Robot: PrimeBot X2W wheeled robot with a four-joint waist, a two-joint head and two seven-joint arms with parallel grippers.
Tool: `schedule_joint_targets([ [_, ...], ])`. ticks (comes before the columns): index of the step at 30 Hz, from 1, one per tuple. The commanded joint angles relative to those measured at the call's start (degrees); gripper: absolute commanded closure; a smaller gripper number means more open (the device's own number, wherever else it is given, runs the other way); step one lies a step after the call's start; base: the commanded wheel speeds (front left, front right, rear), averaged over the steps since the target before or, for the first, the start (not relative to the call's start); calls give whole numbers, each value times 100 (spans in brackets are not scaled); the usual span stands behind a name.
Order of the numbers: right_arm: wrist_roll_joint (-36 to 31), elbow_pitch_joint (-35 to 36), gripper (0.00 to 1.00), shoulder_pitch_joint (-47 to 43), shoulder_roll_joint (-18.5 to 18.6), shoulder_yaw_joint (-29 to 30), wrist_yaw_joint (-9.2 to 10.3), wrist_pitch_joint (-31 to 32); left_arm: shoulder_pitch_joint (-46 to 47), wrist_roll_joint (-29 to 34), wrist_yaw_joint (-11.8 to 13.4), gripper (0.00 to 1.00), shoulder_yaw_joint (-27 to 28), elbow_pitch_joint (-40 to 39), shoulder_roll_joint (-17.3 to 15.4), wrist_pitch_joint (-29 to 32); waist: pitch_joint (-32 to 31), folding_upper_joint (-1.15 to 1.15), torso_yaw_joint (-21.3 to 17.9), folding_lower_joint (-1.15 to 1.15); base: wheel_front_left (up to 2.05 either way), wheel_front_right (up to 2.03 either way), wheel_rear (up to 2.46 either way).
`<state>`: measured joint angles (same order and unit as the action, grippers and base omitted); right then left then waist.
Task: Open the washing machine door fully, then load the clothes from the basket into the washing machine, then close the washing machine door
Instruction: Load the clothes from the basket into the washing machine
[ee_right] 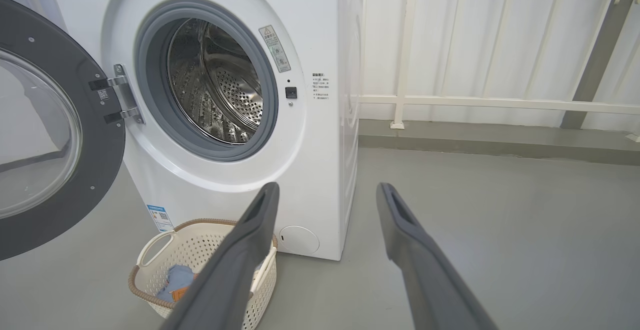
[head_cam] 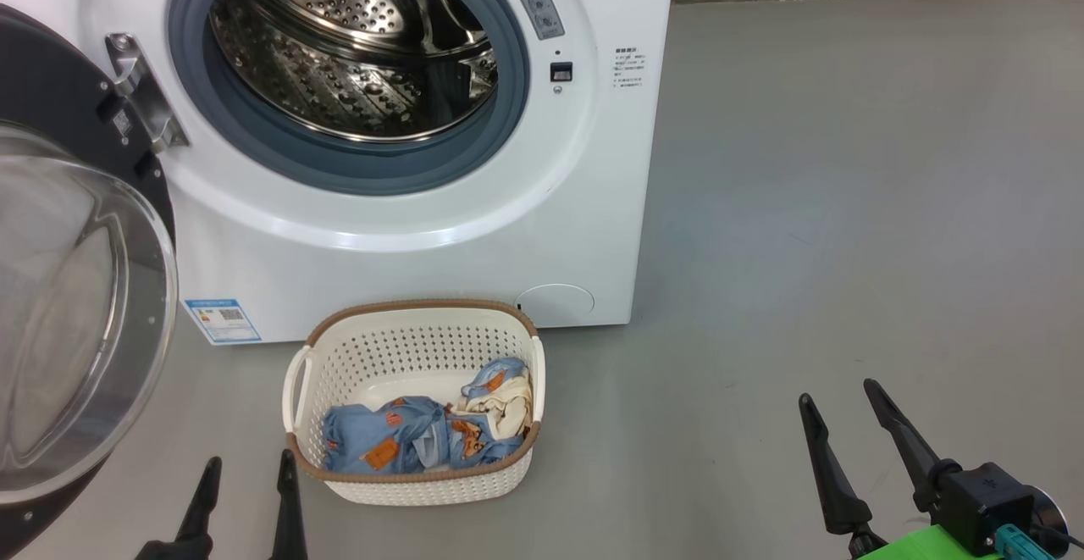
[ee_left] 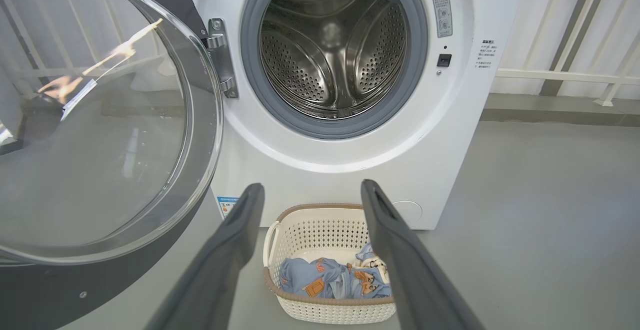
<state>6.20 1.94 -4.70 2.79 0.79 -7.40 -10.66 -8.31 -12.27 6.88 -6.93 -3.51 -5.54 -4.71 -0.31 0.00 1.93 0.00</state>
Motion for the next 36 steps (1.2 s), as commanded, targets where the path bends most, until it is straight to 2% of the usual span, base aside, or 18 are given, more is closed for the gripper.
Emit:
schedule_joint_targets([
  [1,-12,126,0,101,20,-123,-9,-13,117,13,56,0,179,-120,-83,-51,-1,0,-2,0,1,-1,0],
  [9,5,110,0,105,16,-126,-9,-17,120,-36,62,0,153,-97,-94,-66,-5,0,-16,0,62,-62,0],
  [24,23,97,0,118,12,-126,-9,8,190,-40,100,0,144,-43,-193,-101,12,0,4,0,155,-155,0],
  [36,35,108,0,126,10,-117,-9,25,204,-64,131,0,105,-33,-214,-170,30,0,-7,0,25,-25,0],
])
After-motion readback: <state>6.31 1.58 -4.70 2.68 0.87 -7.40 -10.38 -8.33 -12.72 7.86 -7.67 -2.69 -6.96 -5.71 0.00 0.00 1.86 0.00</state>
